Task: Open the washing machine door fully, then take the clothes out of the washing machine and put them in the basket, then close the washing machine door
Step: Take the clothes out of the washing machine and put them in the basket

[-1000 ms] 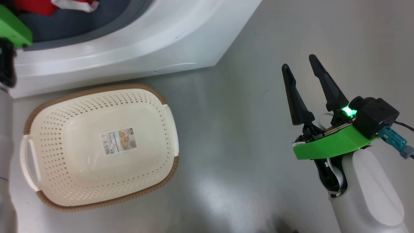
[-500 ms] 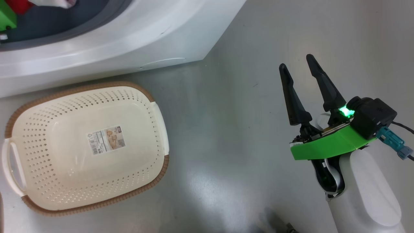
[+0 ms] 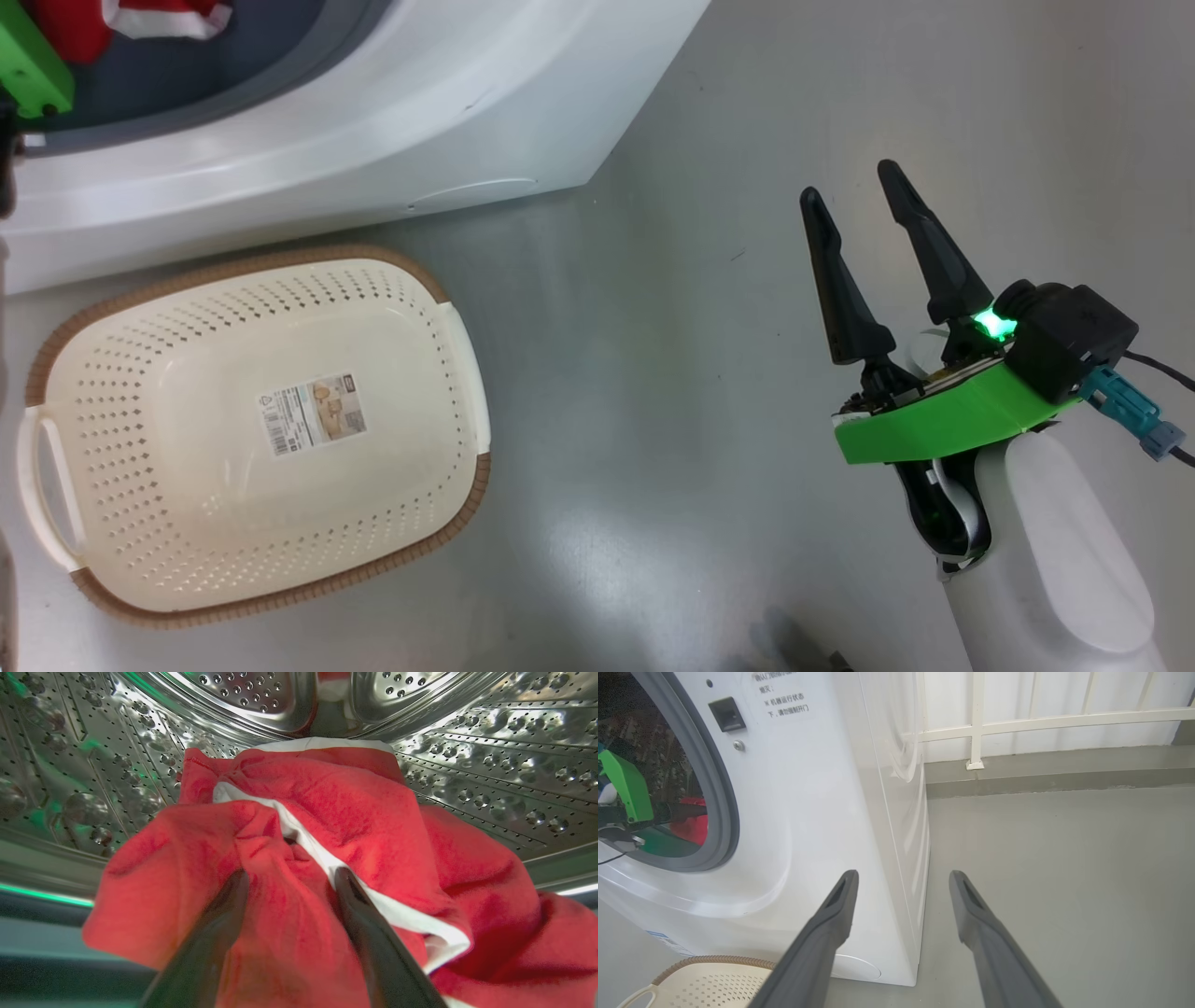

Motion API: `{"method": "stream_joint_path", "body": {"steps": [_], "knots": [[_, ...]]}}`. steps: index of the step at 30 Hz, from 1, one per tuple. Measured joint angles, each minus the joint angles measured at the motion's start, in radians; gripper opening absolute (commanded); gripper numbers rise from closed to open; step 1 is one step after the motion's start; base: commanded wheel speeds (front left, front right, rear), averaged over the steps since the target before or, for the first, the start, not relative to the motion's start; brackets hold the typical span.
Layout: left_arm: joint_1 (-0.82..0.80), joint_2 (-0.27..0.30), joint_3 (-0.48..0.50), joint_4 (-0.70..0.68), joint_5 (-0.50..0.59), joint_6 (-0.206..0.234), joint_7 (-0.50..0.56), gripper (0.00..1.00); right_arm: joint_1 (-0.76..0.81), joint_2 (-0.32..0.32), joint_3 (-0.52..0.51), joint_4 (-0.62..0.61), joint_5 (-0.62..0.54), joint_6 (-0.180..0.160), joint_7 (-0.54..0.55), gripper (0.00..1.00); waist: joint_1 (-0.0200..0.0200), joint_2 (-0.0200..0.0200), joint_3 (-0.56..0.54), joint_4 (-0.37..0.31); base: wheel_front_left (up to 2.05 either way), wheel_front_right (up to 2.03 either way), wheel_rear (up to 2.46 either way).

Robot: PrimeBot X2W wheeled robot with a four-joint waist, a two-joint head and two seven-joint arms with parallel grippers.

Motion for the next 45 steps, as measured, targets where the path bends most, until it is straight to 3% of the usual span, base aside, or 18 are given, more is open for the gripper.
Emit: {"method": "stream_joint_path", "body": {"steps": [45], "knots": [[0.016, -0.056, -0.059, 0.036, -0.032, -0.037, -0.205, 0.0, 0.001, 0.001, 0.005, 0.018, 0.002, 0.0, 0.0, 1.0, 0.0, 0.0, -0.085, 0.016, 0.0, 0.0, 0.0]]}}
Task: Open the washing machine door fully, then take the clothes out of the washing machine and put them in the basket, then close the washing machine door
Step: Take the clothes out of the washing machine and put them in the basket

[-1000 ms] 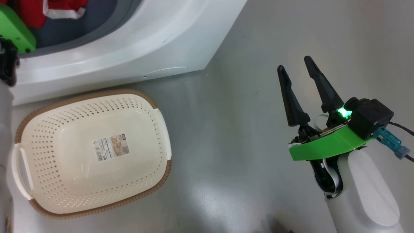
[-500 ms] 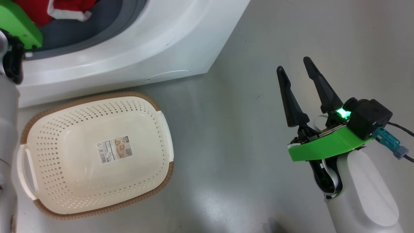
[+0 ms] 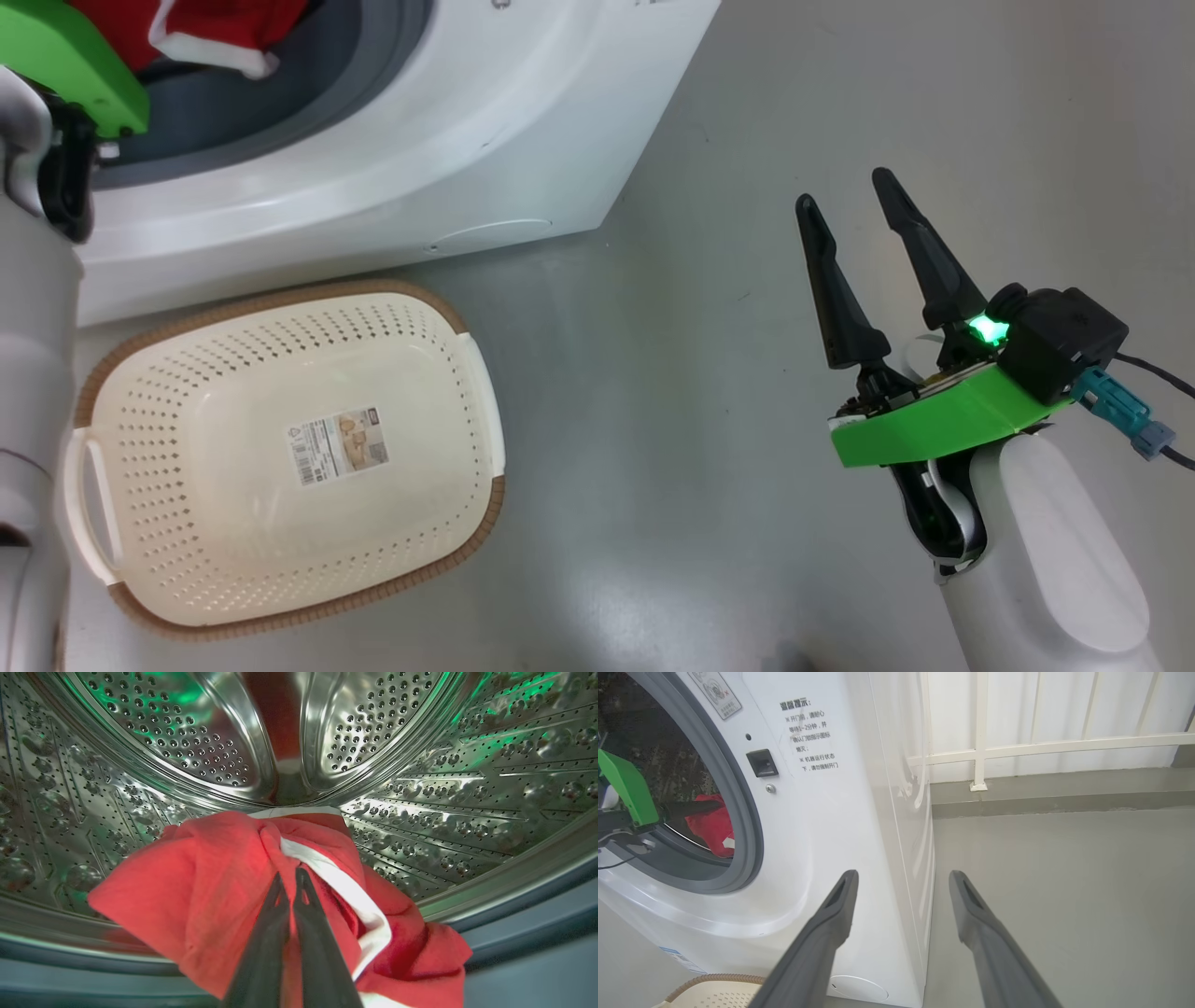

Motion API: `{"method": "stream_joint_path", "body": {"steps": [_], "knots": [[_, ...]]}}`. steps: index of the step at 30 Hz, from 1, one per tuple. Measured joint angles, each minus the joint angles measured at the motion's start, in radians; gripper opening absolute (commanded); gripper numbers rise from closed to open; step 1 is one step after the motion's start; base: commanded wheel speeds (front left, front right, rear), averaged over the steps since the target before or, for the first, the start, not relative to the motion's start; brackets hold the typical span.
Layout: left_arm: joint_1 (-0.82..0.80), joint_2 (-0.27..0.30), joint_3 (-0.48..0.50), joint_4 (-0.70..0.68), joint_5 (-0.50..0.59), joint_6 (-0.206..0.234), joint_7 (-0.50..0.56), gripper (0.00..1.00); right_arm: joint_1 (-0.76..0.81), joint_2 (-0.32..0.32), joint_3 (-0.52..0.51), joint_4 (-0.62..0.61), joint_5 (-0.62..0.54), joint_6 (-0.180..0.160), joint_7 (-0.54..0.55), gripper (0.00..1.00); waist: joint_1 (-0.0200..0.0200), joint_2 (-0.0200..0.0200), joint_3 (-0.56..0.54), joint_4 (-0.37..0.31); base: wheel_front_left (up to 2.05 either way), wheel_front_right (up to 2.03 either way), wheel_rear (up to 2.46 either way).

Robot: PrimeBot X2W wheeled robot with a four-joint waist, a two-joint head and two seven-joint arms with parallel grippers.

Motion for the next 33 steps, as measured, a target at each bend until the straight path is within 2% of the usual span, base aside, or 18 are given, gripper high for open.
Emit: {"method": "stream_joint_path", "body": {"steps": [19, 33], "knots": [[0.091, -0.03, -0.028, -0.026, -0.026, -0.013, -0.081, 0.0, 0.021, -0.007, -0.005, 0.013, 0.003, 0.0, 0.0, 1.0, 0.0, 0.0, -0.076, 0.029, 0.0, 0.0, 0.0], [0.25, -0.034, -0.066, -0.154, -0.039, -0.016, -0.116, 0.0, 0.056, -0.023, -0.009, 0.025, 0.012, 0.0, 0.0, 1.0, 0.0, 0.0, -0.16, 0.068, 0.0, 0.0, 0.0]]}}
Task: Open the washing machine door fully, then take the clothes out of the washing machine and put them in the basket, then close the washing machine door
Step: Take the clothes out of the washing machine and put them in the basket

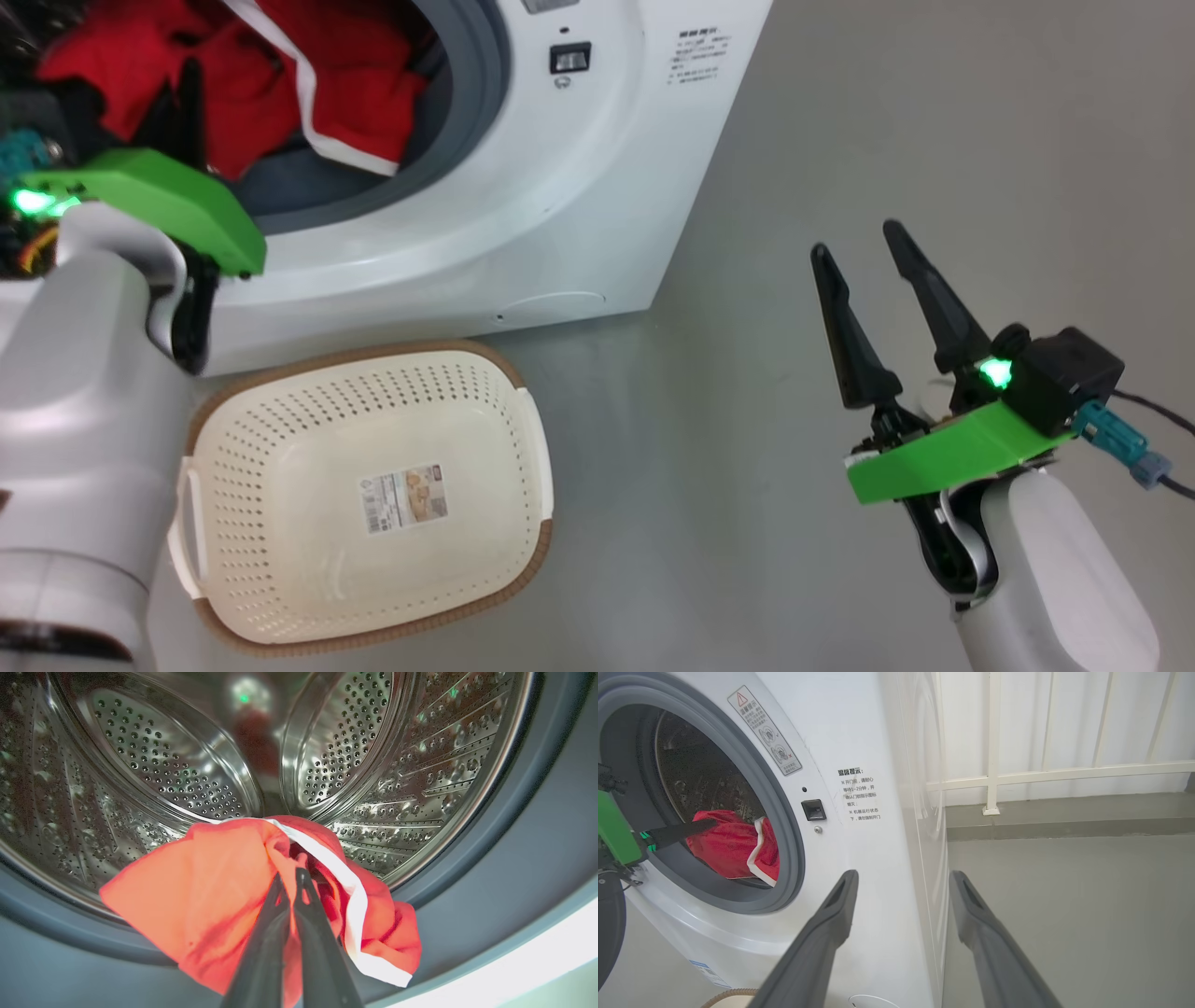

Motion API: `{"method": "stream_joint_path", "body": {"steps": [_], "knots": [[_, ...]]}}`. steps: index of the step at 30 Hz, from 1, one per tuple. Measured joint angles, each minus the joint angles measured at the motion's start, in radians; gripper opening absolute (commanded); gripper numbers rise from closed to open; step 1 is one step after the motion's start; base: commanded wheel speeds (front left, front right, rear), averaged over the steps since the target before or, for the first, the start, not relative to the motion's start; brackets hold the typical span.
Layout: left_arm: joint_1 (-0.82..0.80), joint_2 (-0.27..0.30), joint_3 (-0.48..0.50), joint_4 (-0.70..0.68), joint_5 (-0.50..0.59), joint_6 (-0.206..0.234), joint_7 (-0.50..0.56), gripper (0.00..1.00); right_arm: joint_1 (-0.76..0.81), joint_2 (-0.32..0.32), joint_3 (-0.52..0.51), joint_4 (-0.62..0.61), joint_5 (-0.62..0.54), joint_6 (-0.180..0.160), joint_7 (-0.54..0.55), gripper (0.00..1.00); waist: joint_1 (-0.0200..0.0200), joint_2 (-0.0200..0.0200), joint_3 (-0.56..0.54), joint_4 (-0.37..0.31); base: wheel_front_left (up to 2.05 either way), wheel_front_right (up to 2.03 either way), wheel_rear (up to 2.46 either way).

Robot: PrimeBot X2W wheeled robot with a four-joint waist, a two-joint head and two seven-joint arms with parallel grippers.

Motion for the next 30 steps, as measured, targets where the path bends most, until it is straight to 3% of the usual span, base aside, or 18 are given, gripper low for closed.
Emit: {"method": "stream_joint_path", "body": {"steps": [6, 16, 30], "knots": [[0.104, 0.005, 0.0, -0.108, -0.004, 0.003, -0.008, 0.0, 0.031, -0.014, 0.0, 0.01, 0.003, 0.0, 0.0, 1.0, 0.0, 0.0, -0.042, 0.022, 0.0, 0.0, 0.0], [0.298, 0.035, 0.002, -0.369, -0.004, 0.05, -0.008, 0.0, 0.072, -0.026, 0.002, 0.02, 0.012, 0.0, 0.0, 1.0, 0.0, 0.0, -0.105, 0.063, 0.0, 0.0, 0.0], [0.589, 0.103, -0.008, -0.802, -0.016, 0.161, 0.05, 0.0, 0.094, -0.044, 0.009, 0.031, 0.029, 0.0, 0.0, 1.0, -0.0001, 0.0, -0.168, 0.102, 0.0, 0.0, 0.0]]}}
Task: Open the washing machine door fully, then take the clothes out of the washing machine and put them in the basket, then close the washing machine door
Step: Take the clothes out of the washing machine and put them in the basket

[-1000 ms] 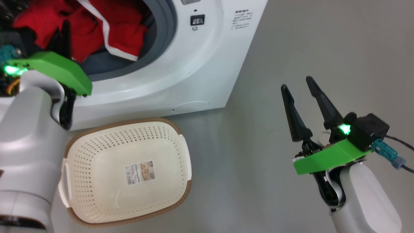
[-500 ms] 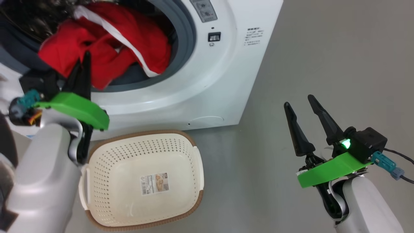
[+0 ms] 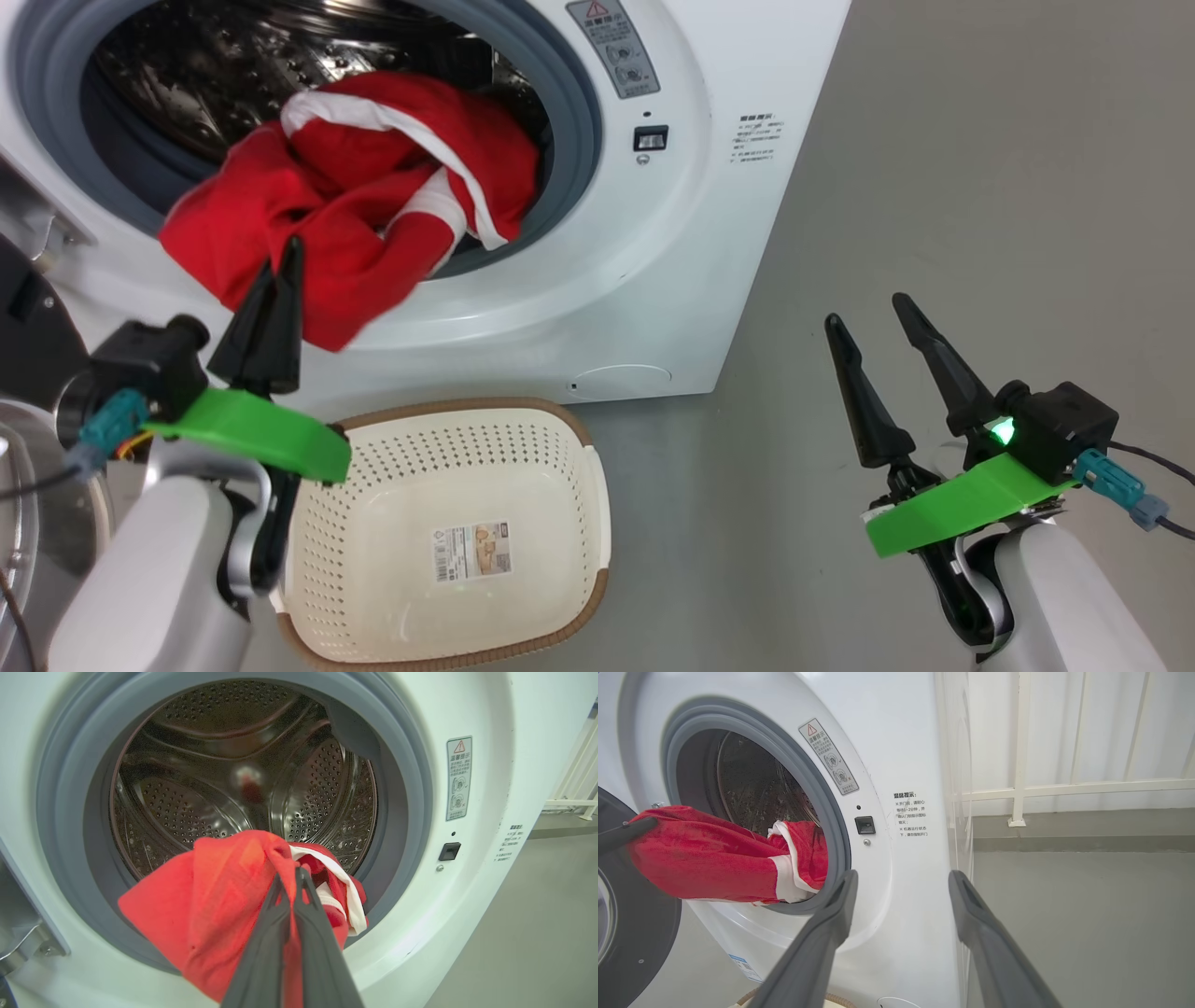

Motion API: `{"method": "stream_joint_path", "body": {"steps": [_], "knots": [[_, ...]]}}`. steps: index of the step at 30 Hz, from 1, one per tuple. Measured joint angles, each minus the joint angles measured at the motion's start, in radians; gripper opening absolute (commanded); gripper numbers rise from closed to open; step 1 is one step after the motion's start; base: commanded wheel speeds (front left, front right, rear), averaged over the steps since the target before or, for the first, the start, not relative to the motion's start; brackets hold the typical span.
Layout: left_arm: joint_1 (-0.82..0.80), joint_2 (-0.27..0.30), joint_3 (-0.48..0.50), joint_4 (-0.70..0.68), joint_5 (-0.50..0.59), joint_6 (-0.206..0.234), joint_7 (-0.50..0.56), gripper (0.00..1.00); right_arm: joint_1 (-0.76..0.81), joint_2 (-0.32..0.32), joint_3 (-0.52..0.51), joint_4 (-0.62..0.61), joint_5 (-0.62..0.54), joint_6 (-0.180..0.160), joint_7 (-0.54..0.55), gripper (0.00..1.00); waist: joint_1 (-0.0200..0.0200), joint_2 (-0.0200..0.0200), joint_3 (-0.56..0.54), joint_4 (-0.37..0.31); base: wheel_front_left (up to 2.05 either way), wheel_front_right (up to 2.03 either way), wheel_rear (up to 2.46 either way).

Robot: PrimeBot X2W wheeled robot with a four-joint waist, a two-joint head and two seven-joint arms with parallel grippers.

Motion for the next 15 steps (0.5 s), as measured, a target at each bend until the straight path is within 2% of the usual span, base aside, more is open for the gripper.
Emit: {"method": "stream_joint_path", "body": {"steps": [15], "knots": [[0.211, 0.057, 0.004, -0.405, 0.002, 0.122, 0.048, 0.0, 0.017, -0.003, -0.009, 0.001, 0.007, 0.0, 0.0, 1.0, 0.0, 0.0, -0.024, 0.019, 0.0, 0.0, 0.0]]}}
